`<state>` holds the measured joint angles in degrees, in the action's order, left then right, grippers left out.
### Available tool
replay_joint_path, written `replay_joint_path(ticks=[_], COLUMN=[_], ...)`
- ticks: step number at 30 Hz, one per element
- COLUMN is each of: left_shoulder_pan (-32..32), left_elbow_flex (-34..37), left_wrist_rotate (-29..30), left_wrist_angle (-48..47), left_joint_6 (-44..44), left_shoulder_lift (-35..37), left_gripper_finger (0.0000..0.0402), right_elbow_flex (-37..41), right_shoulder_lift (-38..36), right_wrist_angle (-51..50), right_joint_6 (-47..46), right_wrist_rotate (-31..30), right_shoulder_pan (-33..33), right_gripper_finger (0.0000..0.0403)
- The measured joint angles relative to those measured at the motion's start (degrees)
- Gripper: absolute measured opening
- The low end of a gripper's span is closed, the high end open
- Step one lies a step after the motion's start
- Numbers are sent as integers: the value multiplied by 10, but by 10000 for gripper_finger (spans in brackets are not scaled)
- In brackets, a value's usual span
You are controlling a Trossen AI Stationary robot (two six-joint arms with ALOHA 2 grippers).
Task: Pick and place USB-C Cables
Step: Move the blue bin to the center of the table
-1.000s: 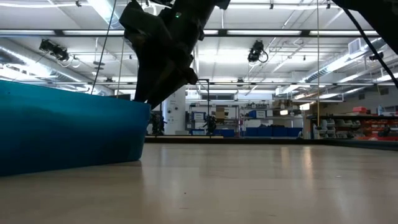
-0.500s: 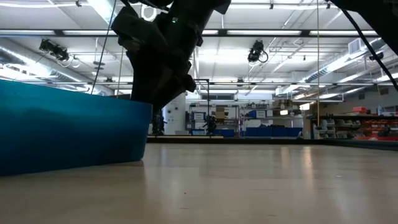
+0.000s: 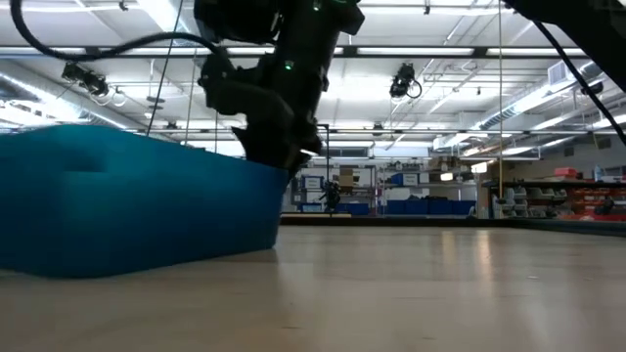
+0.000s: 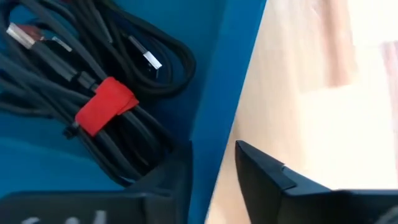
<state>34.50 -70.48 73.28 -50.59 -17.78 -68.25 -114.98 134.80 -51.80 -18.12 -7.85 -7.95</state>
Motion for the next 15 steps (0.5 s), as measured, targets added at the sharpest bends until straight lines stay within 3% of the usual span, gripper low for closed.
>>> replay_joint_path(ticks=[11, 15], left_shoulder_pan=[1, 1], left_elbow_flex=[0, 0], left_wrist_rotate=[0, -1], left_wrist_angle=[0, -1], left_joint_6=[0, 0], left_shoulder_lift=[0, 0], left_gripper_finger=[142, 142], right_elbow_flex=[-1, -1], right_shoulder_lift=[-1, -2], right_wrist_angle=[-90, -139], right_joint_6=[43, 65], right_wrist_rotate=[-8, -13], right_shoulder_pan=[15, 25], right_gripper_finger=[12, 10])
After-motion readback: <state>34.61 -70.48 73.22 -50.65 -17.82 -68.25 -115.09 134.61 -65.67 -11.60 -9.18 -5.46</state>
